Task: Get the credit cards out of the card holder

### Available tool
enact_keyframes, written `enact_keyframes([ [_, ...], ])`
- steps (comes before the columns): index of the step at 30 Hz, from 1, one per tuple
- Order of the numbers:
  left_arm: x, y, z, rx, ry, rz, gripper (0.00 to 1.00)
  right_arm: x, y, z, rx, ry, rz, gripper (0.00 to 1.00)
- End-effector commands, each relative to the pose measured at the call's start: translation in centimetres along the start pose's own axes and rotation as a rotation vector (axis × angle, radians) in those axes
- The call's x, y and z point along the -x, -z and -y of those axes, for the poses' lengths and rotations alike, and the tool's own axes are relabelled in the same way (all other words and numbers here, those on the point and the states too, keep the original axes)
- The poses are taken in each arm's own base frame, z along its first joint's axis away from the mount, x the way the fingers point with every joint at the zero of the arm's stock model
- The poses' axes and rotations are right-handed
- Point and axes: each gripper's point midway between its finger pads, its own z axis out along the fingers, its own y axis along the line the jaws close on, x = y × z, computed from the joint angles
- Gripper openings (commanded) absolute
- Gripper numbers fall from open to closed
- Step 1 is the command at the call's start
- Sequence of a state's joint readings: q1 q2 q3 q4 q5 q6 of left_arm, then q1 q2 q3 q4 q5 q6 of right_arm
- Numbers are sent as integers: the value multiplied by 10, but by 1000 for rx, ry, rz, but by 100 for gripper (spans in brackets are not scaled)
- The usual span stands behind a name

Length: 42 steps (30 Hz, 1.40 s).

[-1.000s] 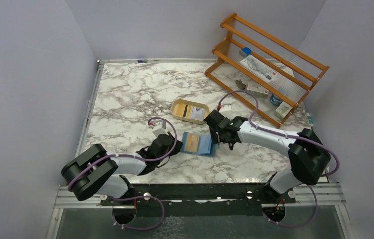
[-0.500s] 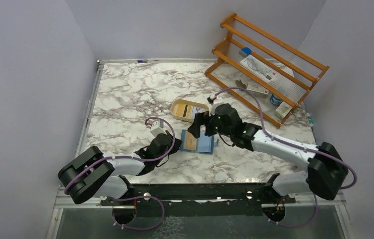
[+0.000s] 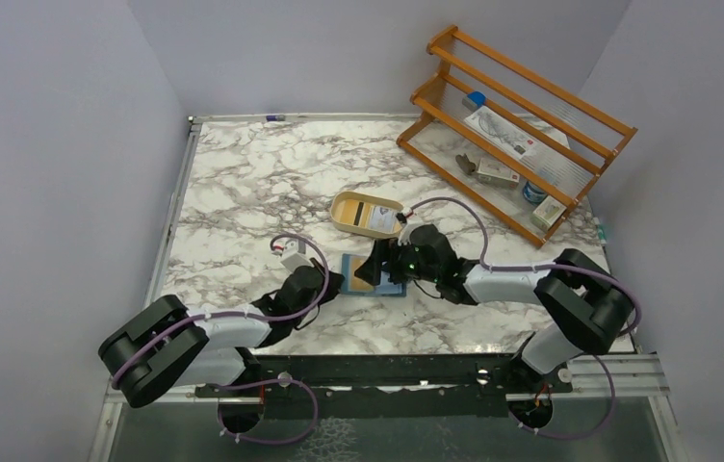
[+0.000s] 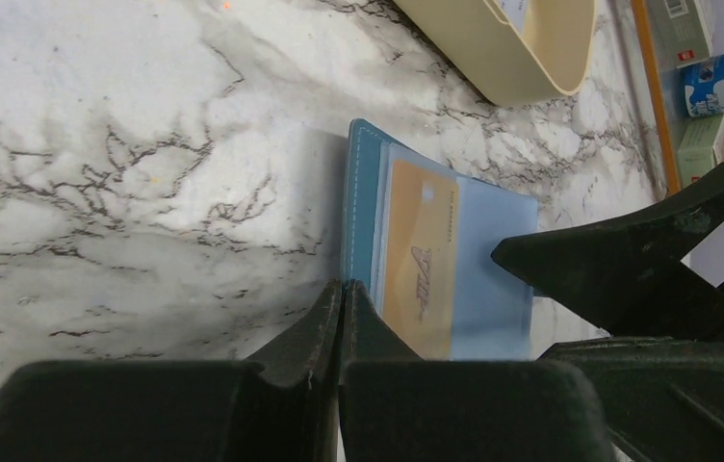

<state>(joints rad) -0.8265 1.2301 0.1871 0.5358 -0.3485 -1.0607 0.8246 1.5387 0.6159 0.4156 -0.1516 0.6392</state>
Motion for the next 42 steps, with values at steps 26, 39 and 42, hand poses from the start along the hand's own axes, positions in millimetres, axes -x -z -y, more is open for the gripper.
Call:
enact_keyframes([
  [26, -7, 7, -41, 97, 29, 22, 0, -39, -10, -35, 303, -336, -76, 91],
  [39, -7, 10, -43, 93, 29, 28, 0, -39, -16, -46, 431, -412, -59, 90],
  [42, -7, 10, -44, 95, 29, 27, 0, -45, -23, -36, 364, -394, -70, 90],
])
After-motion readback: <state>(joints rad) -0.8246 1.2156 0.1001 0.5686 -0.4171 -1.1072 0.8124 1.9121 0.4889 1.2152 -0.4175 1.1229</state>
